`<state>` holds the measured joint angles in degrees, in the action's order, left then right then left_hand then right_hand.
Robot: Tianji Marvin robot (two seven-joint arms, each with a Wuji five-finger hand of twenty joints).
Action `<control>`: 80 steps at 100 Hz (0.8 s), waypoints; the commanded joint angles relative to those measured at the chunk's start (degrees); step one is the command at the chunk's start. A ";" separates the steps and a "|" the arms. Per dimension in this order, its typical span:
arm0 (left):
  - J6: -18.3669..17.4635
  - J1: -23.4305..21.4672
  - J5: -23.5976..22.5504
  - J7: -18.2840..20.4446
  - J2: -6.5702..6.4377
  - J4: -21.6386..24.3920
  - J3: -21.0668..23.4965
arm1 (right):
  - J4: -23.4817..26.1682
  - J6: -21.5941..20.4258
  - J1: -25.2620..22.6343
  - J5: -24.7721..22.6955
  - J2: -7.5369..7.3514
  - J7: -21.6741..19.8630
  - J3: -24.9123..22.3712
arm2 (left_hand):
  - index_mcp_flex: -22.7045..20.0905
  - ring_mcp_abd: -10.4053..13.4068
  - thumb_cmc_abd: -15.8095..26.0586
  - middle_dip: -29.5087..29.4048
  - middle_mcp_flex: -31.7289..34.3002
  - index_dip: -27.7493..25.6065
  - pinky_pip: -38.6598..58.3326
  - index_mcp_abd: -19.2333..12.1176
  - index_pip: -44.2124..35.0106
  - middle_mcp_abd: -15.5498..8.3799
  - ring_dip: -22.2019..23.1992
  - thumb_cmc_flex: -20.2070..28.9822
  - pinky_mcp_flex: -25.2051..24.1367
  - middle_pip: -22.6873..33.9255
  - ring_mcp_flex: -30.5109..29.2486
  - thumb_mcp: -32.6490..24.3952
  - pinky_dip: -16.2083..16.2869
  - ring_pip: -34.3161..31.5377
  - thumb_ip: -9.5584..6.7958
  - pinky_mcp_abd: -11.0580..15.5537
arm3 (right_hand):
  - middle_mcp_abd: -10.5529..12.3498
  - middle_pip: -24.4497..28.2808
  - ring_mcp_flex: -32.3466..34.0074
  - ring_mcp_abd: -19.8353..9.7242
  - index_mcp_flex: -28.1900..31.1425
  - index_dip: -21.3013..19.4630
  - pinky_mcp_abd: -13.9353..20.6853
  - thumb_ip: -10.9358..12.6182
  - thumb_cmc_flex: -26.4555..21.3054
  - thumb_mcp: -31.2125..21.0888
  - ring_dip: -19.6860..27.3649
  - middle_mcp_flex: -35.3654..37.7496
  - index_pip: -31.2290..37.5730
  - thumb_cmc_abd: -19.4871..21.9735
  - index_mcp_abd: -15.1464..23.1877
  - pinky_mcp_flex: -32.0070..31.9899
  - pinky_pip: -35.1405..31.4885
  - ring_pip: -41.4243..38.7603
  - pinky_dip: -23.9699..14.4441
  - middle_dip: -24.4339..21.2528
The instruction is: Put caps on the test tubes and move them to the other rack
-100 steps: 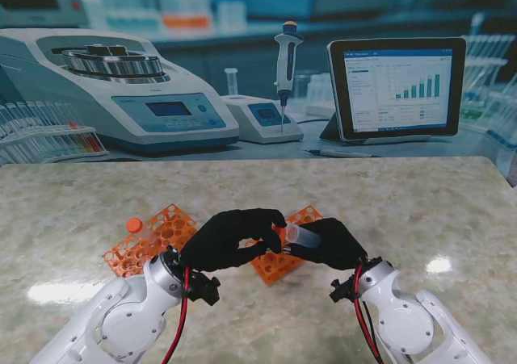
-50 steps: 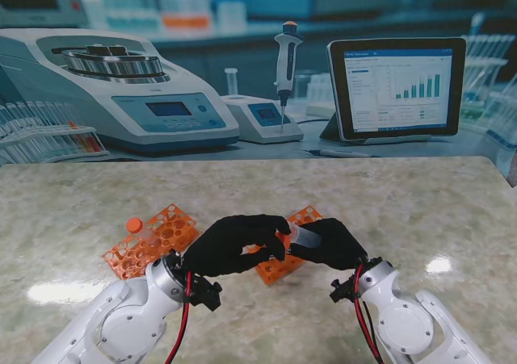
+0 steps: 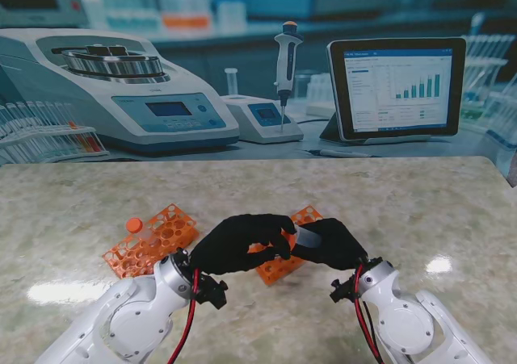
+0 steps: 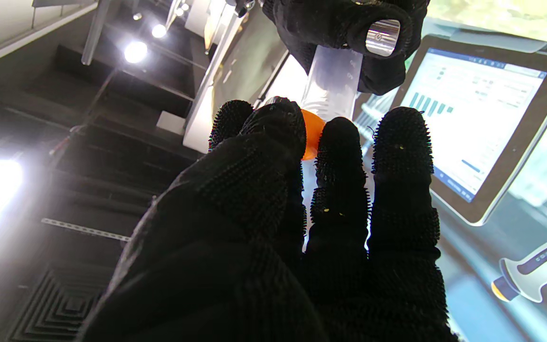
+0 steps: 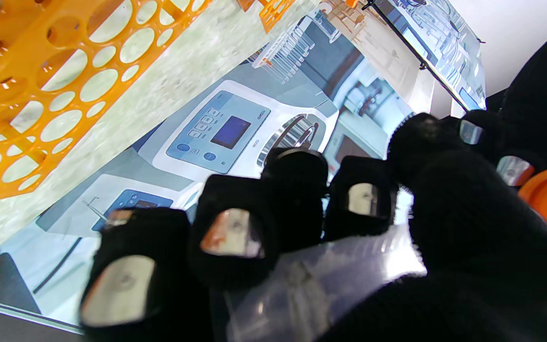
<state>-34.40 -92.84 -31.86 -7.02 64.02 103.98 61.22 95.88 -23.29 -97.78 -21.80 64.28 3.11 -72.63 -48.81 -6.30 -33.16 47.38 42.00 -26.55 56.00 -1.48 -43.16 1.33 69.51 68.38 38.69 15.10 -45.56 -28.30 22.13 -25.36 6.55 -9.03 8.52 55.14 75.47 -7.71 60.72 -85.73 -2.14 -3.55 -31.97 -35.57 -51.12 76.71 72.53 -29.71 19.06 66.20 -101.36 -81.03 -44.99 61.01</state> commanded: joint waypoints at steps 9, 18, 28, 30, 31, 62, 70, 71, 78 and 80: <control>0.70 0.62 0.51 -0.26 0.37 -0.94 -0.63 | -0.17 0.04 -0.32 0.15 0.09 -0.14 0.16 | -0.48 1.71 1.67 3.33 1.32 -0.53 -1.12 2.10 -0.10 0.99 1.22 5.58 -0.18 3.44 0.41 -3.87 0.81 0.70 -1.07 0.08 | -0.78 0.45 0.31 -1.91 2.24 -3.42 1.73 0.79 -1.51 -1.39 -1.81 1.52 2.93 1.48 3.88 1.38 -6.94 -4.15 -0.22 0.15; 0.87 1.04 0.69 -0.49 0.47 -1.39 -0.99 | -0.21 0.02 -0.29 0.17 0.09 -0.15 0.15 | -0.51 1.75 1.63 3.40 1.38 -0.57 -1.12 2.10 -0.14 0.92 1.22 5.58 -0.20 3.49 0.41 -3.93 0.85 0.67 -1.05 0.07 | -0.83 0.43 0.31 -1.91 2.24 -3.42 1.73 0.80 -1.56 -1.40 -1.81 1.50 2.94 1.43 3.84 1.38 -6.94 -4.15 -0.22 0.14; 1.06 1.48 1.02 -0.57 0.57 -1.83 -1.38 | -0.23 0.06 -0.28 0.19 0.09 -0.17 0.15 | -0.60 1.68 1.60 3.42 1.39 -0.54 -1.12 2.23 -0.12 0.86 1.25 5.58 -0.21 3.50 0.40 -4.00 0.87 0.61 -1.03 0.06 | -0.83 0.43 0.31 -1.91 2.25 -3.43 1.73 0.80 -1.58 -1.41 -1.81 1.50 2.94 1.44 3.84 1.38 -6.94 -4.15 -0.22 0.14; 1.08 1.55 1.04 -0.62 0.58 -1.89 -1.44 | -0.23 0.06 -0.28 0.19 0.09 -0.17 0.16 | -0.59 1.72 1.60 3.43 1.37 -0.53 -1.12 2.18 -0.11 0.90 1.23 5.58 -0.21 3.50 0.42 -3.98 0.87 0.63 -1.01 0.06 | -0.83 0.44 0.31 -1.91 2.25 -3.43 1.73 0.79 -1.54 -1.39 -1.81 1.50 2.94 1.47 3.84 1.38 -6.94 -4.15 -0.22 0.14; 1.10 1.58 1.05 -0.63 0.59 -1.91 -1.47 | -0.23 0.05 -0.28 0.19 0.09 -0.17 0.16 | -0.60 1.73 1.61 3.43 1.36 -0.53 -1.12 2.18 -0.11 0.87 1.24 5.58 -0.21 3.49 0.38 -3.99 0.87 0.61 -1.01 0.06 | -0.83 0.44 0.31 -1.91 2.25 -3.43 1.73 0.80 -1.56 -1.41 -1.81 1.50 2.94 1.51 3.84 1.38 -6.94 -4.15 -0.22 0.14; 1.38 2.64 1.81 -0.68 0.77 -2.41 -2.54 | -0.29 0.01 -0.23 0.23 0.09 -0.17 0.24 | -0.58 1.84 1.70 3.47 1.53 -0.72 -1.18 1.83 -0.34 0.61 1.06 5.58 -0.27 3.52 0.28 -3.78 0.96 0.63 -1.01 0.10 | -0.87 0.44 0.31 -1.91 2.25 -3.43 1.73 0.79 -1.61 -1.36 -1.81 1.50 2.94 1.48 3.84 1.38 -6.94 -4.15 -0.22 0.14; 1.52 2.93 2.06 -0.50 0.77 -2.64 -2.90 | -0.33 -0.02 -0.18 0.27 0.08 -0.23 0.29 | -0.52 1.85 1.74 3.50 1.48 -0.68 -1.21 1.89 -0.28 0.57 1.08 5.58 -0.26 3.51 0.36 -3.74 0.99 0.62 -1.05 0.11 | -0.83 0.43 0.31 -1.91 2.25 -3.43 1.73 0.78 -1.56 -1.33 -1.81 1.48 2.94 1.51 3.84 1.38 -6.94 -4.15 -0.22 0.14; 1.54 2.96 2.09 -0.46 0.77 -2.66 -2.94 | -0.33 -0.02 -0.18 0.28 0.08 -0.23 0.30 | -0.55 1.84 1.74 3.51 1.51 -0.68 -1.21 2.06 -0.30 0.59 1.08 5.58 -0.26 3.53 0.35 -3.71 0.99 0.61 -1.05 0.11 | -0.84 0.43 0.31 -1.91 2.25 -3.43 1.73 0.78 -1.55 -1.32 -1.81 1.48 2.94 1.49 3.84 1.38 -6.94 -4.15 -0.22 0.14; 1.61 3.13 2.23 -0.38 0.78 -2.84 -3.21 | -0.36 0.01 -0.14 0.32 0.09 -0.24 0.34 | -0.42 1.85 1.70 3.50 1.49 -0.75 -1.23 1.69 -0.35 0.56 1.09 5.58 -0.26 3.47 0.35 -3.72 1.02 0.57 -1.10 0.10 | -0.87 0.43 0.31 -1.91 2.25 -3.43 1.73 0.78 -1.56 -1.32 -1.81 1.48 2.94 1.48 3.84 1.38 -6.94 -4.15 -0.22 0.14; 1.64 3.18 2.27 -0.35 0.77 -2.88 -3.27 | -0.36 0.01 -0.14 0.32 0.09 -0.25 0.34 | -0.41 1.90 1.75 3.50 1.49 -0.78 -1.24 1.84 -0.39 0.50 1.09 5.58 -0.29 3.48 0.39 -3.71 1.03 0.57 -1.09 0.13 | -0.82 0.43 0.31 -1.91 2.25 -3.43 1.73 0.77 -1.53 -1.31 -1.81 1.47 2.94 1.51 3.84 1.38 -6.94 -4.15 -0.22 0.14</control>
<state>-33.05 -89.67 -29.62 -7.82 64.56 101.32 58.32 95.41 -23.32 -97.72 -21.66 64.23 3.09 -72.60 -48.83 -6.42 -33.17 48.81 41.98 -26.66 55.98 -1.47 -43.16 1.33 69.82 68.39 38.60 15.03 -45.55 -28.30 22.13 -25.35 6.57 -9.03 8.52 55.14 75.45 -7.68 60.72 -86.34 -2.14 -3.55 -31.97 -35.58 -51.12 76.71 72.53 -29.71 19.06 66.20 -101.36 -80.99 -44.99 61.01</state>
